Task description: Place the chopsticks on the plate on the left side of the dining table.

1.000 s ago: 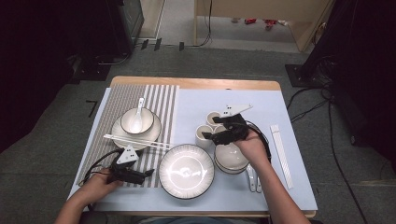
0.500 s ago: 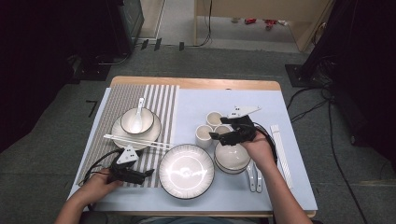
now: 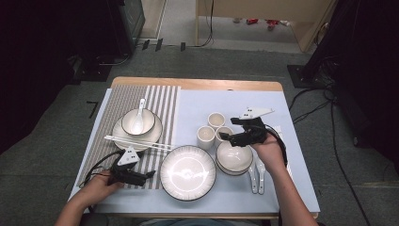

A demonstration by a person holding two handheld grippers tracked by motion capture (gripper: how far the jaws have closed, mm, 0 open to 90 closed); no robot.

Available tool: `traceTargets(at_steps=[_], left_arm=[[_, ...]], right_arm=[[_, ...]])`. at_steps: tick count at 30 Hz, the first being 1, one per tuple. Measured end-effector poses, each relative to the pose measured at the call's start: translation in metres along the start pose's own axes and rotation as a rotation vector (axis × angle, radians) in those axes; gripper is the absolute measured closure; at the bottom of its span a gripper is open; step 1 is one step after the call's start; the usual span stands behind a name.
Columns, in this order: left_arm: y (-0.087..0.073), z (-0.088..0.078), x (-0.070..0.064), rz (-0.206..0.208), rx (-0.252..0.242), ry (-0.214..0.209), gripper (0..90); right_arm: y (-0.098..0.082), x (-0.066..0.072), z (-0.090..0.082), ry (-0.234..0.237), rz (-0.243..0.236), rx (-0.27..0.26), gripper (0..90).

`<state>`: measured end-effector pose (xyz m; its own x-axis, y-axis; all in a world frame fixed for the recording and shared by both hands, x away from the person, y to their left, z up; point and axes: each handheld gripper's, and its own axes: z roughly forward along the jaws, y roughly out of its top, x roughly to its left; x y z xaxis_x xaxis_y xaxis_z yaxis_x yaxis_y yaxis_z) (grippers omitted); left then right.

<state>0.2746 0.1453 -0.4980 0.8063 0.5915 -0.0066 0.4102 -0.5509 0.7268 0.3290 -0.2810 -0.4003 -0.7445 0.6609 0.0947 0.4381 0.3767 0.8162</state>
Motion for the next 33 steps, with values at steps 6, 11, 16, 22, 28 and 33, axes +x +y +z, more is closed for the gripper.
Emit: traceTargets(at_steps=[6,11,16,22,28,33], left_arm=[[0.0,0.0,0.0,0.0,0.0,0.001,13.8],[0.0,0.0,0.0,0.0,0.0,0.0,13.8],[0.0,0.0,0.0,0.001,0.0,0.001,13.8],[0.0,0.0,0.0,0.0,0.0,0.0,13.8],[0.0,0.0,0.0,0.0,0.0,0.0,13.8],[0.0,0.0,0.0,0.0,0.0,0.0,13.8]], right_arm=[[-0.007,-0.004,-0.003,-0.012,0.004,0.007,23.6],[-0.011,-0.008,-0.008,-0.022,0.021,0.0,23.6],[-0.015,-0.012,-0.013,-0.052,0.028,-0.007,23.5],[-0.021,-0.018,-0.019,-0.064,0.038,-0.017,23.3],[-0.026,-0.023,-0.024,-0.068,0.052,-0.033,23.5],[-0.03,-0.027,-0.027,-0.076,0.053,-0.028,23.5]])
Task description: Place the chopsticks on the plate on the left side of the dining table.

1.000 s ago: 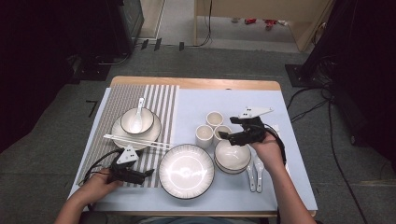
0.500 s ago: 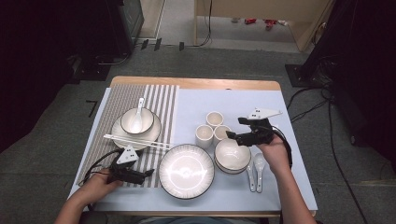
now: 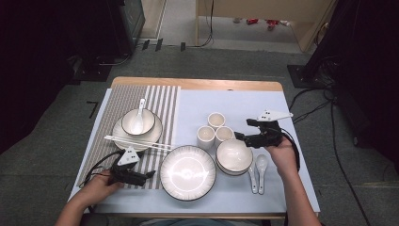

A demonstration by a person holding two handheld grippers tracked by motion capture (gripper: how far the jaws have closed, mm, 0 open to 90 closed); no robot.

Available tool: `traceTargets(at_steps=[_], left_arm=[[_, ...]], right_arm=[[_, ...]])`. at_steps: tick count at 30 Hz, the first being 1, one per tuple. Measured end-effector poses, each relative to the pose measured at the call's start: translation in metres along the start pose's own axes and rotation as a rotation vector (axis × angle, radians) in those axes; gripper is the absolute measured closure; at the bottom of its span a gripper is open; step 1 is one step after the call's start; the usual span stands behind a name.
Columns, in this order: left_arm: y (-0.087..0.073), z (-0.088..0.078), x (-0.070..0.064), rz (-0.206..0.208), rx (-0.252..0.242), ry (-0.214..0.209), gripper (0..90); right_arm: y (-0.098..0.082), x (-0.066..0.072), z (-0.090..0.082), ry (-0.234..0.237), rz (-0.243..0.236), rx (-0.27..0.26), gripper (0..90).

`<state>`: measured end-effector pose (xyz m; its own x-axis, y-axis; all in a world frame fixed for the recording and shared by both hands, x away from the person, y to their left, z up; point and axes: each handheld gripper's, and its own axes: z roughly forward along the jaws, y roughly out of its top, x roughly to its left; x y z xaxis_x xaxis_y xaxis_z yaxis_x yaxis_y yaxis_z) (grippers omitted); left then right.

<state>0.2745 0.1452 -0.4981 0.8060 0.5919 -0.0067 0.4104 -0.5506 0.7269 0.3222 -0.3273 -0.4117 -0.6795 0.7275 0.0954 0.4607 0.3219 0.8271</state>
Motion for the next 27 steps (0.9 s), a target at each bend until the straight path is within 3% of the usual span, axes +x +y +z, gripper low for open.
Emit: traceTargets(at_steps=[27], left_arm=[[0.0,0.0,0.0,0.0,0.0,0.0,13.8]], right_arm=[[-0.031,-0.025,-0.013,-0.073,0.085,0.001,23.5]])
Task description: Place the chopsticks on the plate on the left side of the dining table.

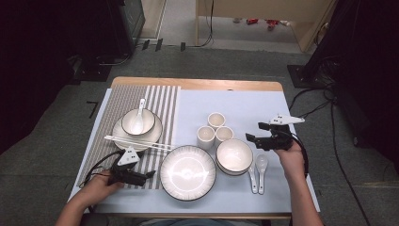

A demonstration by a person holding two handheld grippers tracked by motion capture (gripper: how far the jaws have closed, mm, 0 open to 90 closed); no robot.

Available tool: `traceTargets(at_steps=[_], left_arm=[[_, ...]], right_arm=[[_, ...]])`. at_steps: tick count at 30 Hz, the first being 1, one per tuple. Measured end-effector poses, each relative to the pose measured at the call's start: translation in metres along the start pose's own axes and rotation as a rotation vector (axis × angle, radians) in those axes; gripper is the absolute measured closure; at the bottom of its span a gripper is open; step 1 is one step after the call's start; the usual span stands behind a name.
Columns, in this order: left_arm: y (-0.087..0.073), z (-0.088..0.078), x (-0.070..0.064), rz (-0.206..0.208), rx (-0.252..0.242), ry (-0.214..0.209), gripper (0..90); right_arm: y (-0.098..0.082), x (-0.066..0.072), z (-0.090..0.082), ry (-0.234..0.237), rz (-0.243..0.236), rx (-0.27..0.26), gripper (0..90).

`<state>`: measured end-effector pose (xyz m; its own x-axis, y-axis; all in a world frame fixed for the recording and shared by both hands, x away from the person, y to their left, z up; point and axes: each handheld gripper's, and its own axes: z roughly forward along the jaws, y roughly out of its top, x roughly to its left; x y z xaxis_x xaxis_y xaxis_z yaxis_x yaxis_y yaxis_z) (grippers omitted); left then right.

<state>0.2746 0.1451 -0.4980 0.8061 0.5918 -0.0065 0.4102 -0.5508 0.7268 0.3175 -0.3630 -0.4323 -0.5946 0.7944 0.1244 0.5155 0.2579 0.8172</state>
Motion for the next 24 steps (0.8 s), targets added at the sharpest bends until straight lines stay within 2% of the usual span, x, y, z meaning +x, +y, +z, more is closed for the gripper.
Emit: traceTargets(at_steps=[9,13,19,22,24], left_arm=[[0.0,0.0,0.0,0.0,0.0,0.0,13.8],[0.0,0.0,0.0,0.0,0.0,0.0,13.8],[0.0,0.0,0.0,-0.001,0.0,0.0,13.8],[0.0,0.0,0.0,-0.001,0.0,0.0,13.8],[0.0,0.0,0.0,-0.001,0.0,0.0,13.8]], right_arm=[[-0.011,-0.004,0.002,-0.041,-0.002,0.024,23.4],[-0.016,-0.007,-0.001,-0.045,0.011,0.011,23.4],[-0.024,-0.013,-0.004,-0.079,0.03,0.013,23.3],[-0.028,-0.015,-0.005,-0.105,0.019,0.011,23.3],[-0.03,-0.018,-0.006,-0.109,0.035,0.004,23.3]])
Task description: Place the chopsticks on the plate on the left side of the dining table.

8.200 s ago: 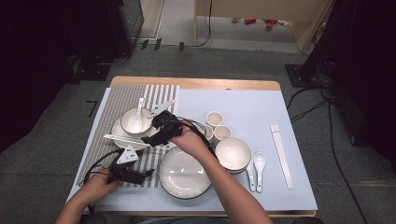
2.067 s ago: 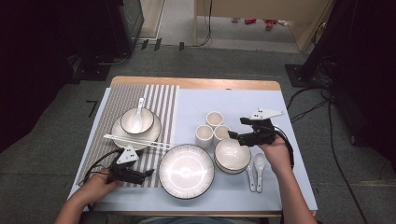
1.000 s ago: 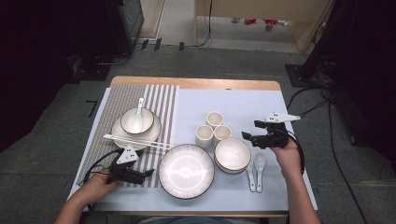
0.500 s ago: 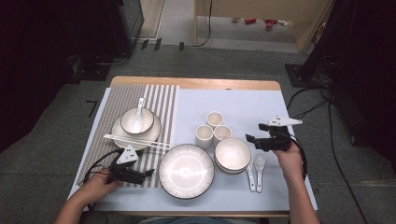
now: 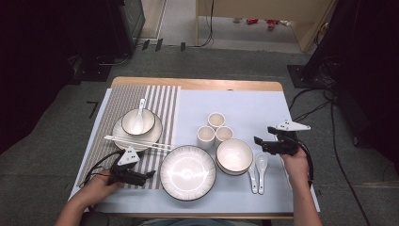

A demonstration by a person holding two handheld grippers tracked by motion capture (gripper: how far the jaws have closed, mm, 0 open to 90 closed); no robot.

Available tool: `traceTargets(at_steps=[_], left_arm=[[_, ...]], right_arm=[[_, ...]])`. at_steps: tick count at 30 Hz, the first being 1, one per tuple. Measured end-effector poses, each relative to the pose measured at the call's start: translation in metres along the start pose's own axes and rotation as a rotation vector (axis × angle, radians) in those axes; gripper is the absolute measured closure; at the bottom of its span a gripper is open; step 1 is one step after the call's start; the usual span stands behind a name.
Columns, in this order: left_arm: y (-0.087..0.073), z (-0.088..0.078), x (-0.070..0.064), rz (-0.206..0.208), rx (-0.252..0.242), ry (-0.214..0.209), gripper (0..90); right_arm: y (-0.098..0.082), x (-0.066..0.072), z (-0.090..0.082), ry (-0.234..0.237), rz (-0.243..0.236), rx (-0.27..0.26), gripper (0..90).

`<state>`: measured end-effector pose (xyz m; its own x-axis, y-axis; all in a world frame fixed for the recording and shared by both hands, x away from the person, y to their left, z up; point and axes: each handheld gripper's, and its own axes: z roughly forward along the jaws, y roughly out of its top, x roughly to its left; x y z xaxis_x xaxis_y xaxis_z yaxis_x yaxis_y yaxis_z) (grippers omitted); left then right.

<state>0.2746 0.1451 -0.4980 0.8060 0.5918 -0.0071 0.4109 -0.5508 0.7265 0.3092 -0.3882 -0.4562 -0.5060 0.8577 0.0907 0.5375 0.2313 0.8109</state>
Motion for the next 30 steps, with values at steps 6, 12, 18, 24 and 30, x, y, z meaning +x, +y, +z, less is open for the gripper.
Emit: traceTargets(at_steps=[6,12,18,24,30], left_arm=[[0.0,0.0,0.0,0.0,0.0,0.0,13.8],[0.0,0.0,0.0,0.0,0.0,0.0,13.8],[0.0,0.0,0.0,0.0,0.0,0.0,13.8],[0.0,0.0,0.0,0.0,0.0,0.0,13.8],[0.0,0.0,0.0,0.001,0.001,0.0,13.7]], right_arm=[[-0.009,-0.006,0.0,-0.019,0.017,0.018,23.1],[-0.015,-0.01,-0.002,-0.043,0.024,0.011,23.1],[-0.022,-0.013,-0.001,-0.065,0.03,0.035,23.1],[-0.026,-0.017,0.001,-0.081,0.033,0.05,23.0],[-0.031,-0.023,0.002,-0.112,0.036,0.05,22.8]])
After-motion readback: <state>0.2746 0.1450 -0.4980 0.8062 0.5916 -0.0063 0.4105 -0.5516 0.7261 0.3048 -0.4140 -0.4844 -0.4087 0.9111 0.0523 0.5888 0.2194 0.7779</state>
